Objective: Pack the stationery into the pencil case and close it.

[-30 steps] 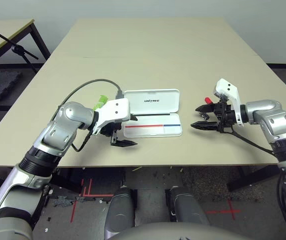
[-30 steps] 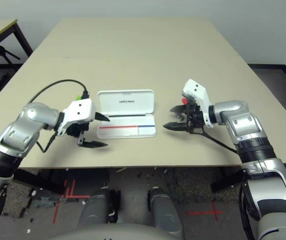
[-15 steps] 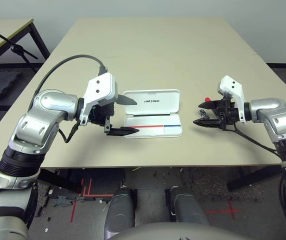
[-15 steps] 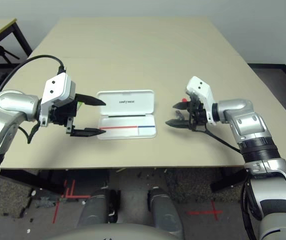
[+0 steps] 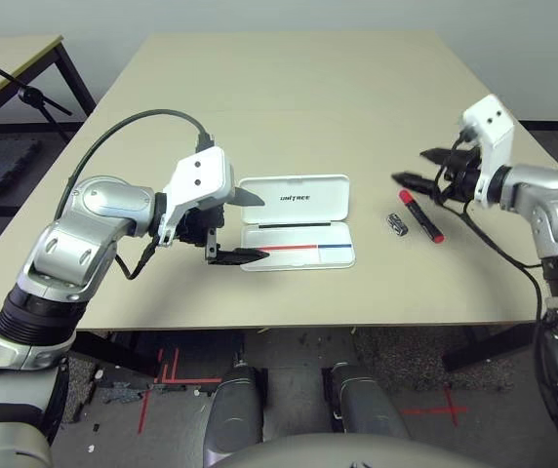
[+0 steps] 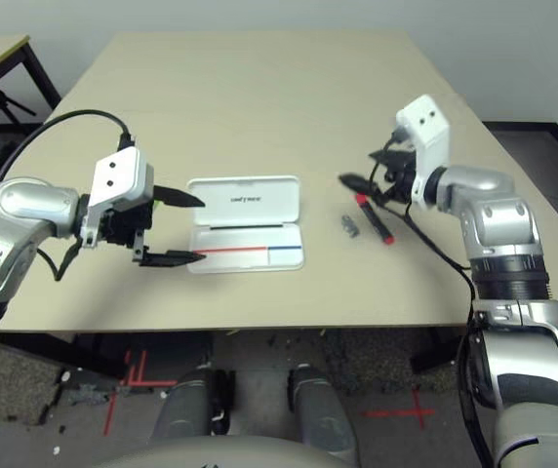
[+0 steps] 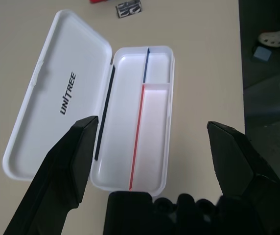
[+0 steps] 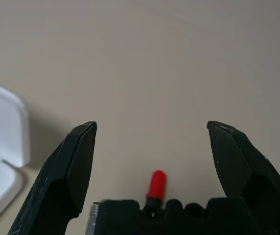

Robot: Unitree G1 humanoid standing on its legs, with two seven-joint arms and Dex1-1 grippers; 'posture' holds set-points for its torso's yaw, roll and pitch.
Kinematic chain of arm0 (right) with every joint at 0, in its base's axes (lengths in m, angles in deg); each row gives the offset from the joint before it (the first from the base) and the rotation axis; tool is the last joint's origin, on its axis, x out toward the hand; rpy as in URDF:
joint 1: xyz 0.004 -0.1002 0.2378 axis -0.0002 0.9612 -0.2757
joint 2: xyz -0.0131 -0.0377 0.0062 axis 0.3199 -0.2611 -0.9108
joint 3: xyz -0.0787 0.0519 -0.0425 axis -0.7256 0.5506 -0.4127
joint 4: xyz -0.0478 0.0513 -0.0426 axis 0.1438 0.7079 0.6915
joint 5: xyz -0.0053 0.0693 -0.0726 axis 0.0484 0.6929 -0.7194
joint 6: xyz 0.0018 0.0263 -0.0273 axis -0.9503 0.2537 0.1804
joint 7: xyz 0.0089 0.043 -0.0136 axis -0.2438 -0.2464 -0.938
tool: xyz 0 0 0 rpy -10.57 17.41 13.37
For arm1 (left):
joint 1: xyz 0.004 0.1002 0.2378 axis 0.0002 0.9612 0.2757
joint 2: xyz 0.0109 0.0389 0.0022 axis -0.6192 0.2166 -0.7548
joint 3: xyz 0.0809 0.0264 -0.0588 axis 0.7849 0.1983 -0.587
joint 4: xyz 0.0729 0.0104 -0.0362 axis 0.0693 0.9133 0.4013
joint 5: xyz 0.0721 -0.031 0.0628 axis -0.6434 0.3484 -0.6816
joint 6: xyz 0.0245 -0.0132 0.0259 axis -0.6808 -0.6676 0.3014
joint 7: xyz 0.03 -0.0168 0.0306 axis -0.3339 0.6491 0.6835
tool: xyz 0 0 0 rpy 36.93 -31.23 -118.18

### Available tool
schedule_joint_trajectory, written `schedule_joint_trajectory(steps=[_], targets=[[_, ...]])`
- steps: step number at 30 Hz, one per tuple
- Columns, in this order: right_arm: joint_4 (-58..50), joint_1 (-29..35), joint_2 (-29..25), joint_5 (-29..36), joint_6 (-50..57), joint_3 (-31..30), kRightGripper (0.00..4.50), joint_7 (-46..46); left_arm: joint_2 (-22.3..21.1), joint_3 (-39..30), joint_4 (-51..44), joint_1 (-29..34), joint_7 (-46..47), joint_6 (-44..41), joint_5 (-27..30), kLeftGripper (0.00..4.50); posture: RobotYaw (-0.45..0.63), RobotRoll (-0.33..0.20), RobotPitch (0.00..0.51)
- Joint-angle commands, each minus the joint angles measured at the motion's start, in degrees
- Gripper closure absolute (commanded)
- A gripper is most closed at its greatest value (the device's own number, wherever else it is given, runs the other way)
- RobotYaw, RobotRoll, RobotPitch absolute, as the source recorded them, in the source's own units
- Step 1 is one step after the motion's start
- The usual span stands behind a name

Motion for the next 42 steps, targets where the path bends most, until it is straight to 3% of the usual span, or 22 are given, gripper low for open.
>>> schedule_joint_trajectory(steps=[1, 24, 27, 36, 42], targets=[[2.64, 0.55, -0.33, -1.41, 2.67, -0.43, 0.00, 2.48, -0.38, 1.18, 0.07, 0.09, 0.32, 0.08, -0.73, 0.01, -0.05, 0.000, 0.048], [17.97, -0.87, 3.57, -5.25, 3.68, -5.37, 0.00, 4.50, -0.22, 1.25, -0.07, -0.76, 0.87, 0.13, -1.26, 0.01, -0.03, 0.000, 0.041], [19.46, -1.25, 3.46, -5.43, 4.05, -4.95, 0.60, 5.47, -0.15, 1.26, -0.15, -0.80, 1.04, 0.05, -1.18, 0.00, -0.03, 0.000, 0.043], [20.52, -1.72, 2.61, -5.67, 3.94, -4.44, 3.95, 5.55, 0.08, 1.47, 0.05, -0.88, 1.35, 0.12, -1.21, 0.00, -0.04, 0.000, 0.044], [19.64, -3.07, 1.10, -5.80, 2.97, -4.28, 4.04, 5.03, 0.07, 1.52, 0.25, -0.95, 1.41, 0.21, -1.37, 0.00, -0.04, 0.000, 0.045]])
